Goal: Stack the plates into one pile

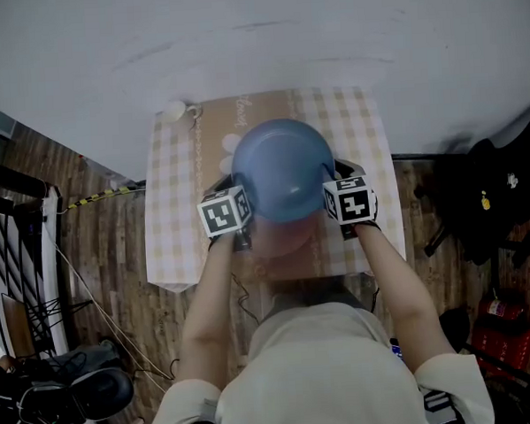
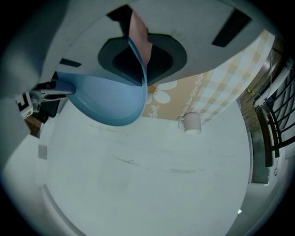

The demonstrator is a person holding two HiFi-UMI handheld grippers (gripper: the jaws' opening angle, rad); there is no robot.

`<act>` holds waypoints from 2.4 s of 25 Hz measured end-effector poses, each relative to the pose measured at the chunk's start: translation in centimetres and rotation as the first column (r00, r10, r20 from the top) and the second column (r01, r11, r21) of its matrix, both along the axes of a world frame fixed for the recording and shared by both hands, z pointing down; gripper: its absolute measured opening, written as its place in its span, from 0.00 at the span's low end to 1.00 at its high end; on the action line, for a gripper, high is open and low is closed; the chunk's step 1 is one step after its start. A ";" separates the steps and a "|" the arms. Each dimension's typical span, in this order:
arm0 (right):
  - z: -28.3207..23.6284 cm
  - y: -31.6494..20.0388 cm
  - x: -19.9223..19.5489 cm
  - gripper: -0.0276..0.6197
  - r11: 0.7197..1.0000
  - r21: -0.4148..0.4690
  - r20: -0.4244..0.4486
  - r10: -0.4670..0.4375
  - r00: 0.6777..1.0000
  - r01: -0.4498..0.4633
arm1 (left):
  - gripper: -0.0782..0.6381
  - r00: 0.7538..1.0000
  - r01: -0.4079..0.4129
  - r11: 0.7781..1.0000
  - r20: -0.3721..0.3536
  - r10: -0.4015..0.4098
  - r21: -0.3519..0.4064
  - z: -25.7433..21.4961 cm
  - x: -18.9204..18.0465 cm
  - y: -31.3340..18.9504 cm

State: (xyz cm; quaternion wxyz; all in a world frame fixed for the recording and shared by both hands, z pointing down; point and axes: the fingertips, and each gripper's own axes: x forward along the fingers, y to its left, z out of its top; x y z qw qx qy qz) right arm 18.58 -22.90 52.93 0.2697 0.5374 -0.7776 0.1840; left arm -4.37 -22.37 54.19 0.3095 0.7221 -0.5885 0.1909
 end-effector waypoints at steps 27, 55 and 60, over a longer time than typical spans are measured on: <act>4.1 9.0 -5.7 0.17 0.995 -0.098 -0.036 -0.037 0.999 0.033 | 0.16 0.999 -0.022 0.996 0.032 0.025 -0.090 4.2 -5.5 10.1; 6.7 7.9 -4.6 0.18 0.991 -0.137 -0.071 -0.022 0.997 0.012 | 0.18 0.985 -0.059 0.994 0.154 0.072 -0.088 6.5 -4.4 8.8; 6.8 7.9 -4.5 0.19 0.992 -0.128 -0.089 -0.022 0.996 0.010 | 0.18 0.983 -0.064 0.995 0.168 0.076 -0.079 6.6 -4.5 8.7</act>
